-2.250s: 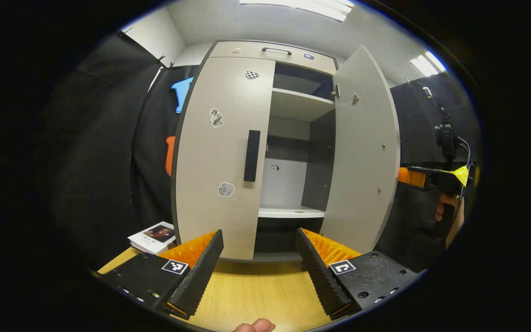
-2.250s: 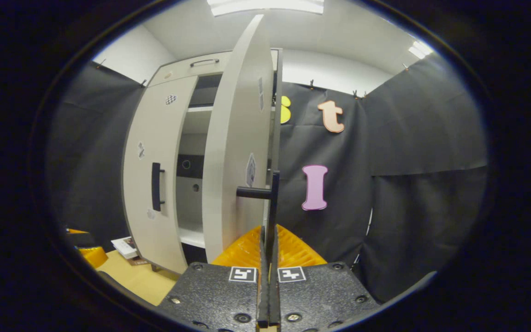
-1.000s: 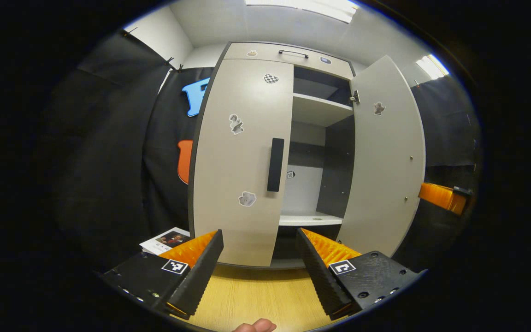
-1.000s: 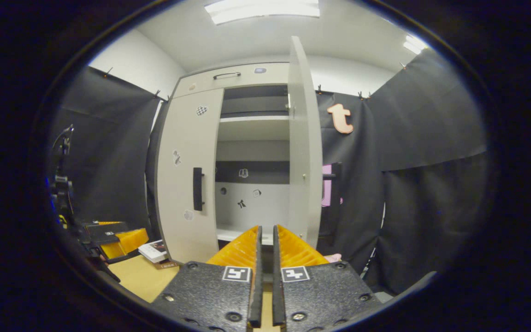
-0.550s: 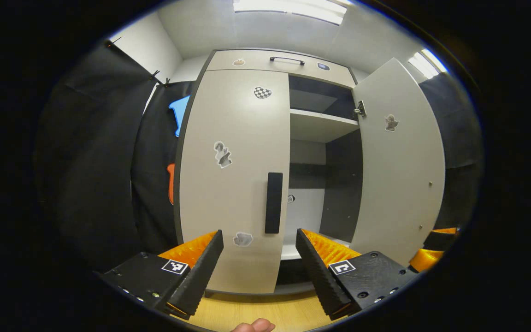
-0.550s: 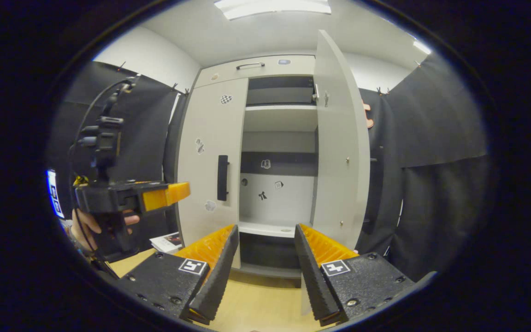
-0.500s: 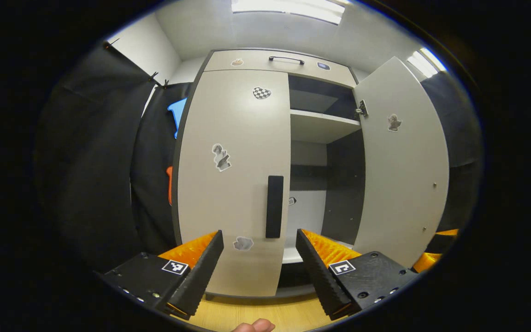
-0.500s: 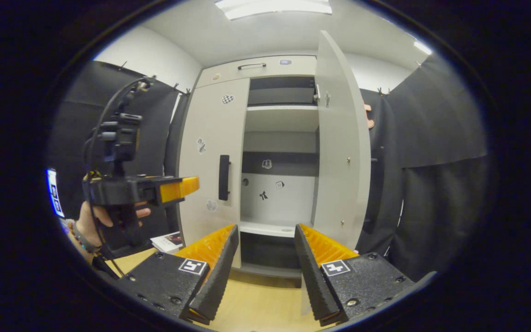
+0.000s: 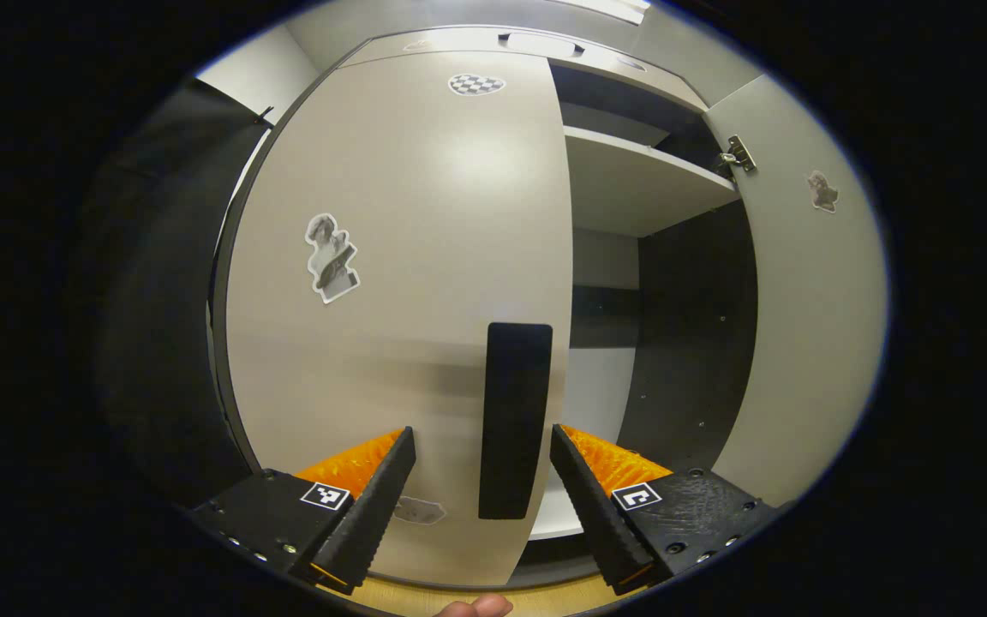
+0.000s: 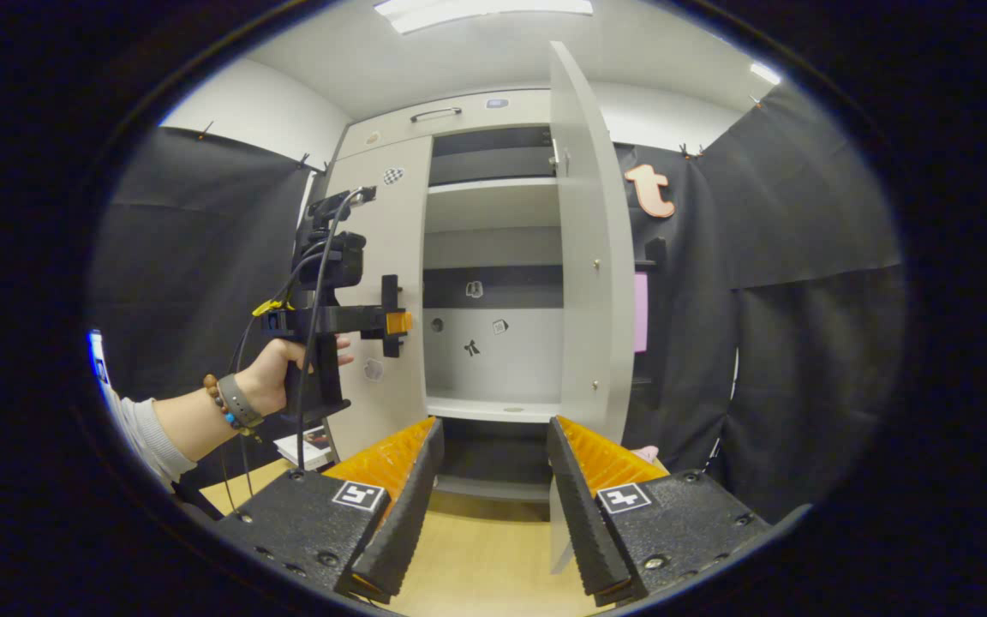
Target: Open the right door of the double-door shoe cabinet with the right hand, and open the left door with the left hand.
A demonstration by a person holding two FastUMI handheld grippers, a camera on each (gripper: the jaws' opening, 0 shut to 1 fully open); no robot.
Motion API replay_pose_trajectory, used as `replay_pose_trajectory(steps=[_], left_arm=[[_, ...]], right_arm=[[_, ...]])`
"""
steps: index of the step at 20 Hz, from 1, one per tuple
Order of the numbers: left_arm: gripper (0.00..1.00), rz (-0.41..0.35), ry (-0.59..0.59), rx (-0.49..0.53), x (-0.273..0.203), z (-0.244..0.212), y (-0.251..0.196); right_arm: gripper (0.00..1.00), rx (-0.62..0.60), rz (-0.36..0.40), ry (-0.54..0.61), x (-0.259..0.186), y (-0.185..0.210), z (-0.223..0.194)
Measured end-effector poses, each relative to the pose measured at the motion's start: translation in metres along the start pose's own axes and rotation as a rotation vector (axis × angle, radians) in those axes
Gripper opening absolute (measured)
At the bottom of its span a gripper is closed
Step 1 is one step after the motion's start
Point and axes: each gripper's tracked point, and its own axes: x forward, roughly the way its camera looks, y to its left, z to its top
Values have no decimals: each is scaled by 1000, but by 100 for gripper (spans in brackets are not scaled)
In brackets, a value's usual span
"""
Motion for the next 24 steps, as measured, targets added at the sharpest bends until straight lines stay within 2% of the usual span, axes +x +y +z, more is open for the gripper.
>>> replay_pose_trajectory(steps=[5,10,12,14,16,17,18,19,20,24], left_arm=[[93,21,-2,-5,8,-2,9],[93,23,-6,26,9,-4,10],[93,23,-9,26,10,-5,11],[88,24,0,31,10,-5,11],[79,25,6,34,8,-2,4],[67,11,8,36,4,-3,-3],[66,26,-3,52,10,-3,-8],[23,42,-8,91,10,-3,-10],[27,47,-17,116,12,-3,-9],[9,11,15,72,16,-7,-8]], right_arm=[[76,39,-10,9,9,-10,-1],[76,32,15,6,17,-1,-1],[79,30,27,1,18,2,-1],[76,27,34,7,20,2,-7],[76,25,41,10,20,3,-8],[79,24,42,9,20,3,-7],[79,21,41,8,19,3,-6],[79,16,38,9,19,3,-6],[76,11,36,7,17,2,-8],[76,16,35,0,16,-2,-8]])
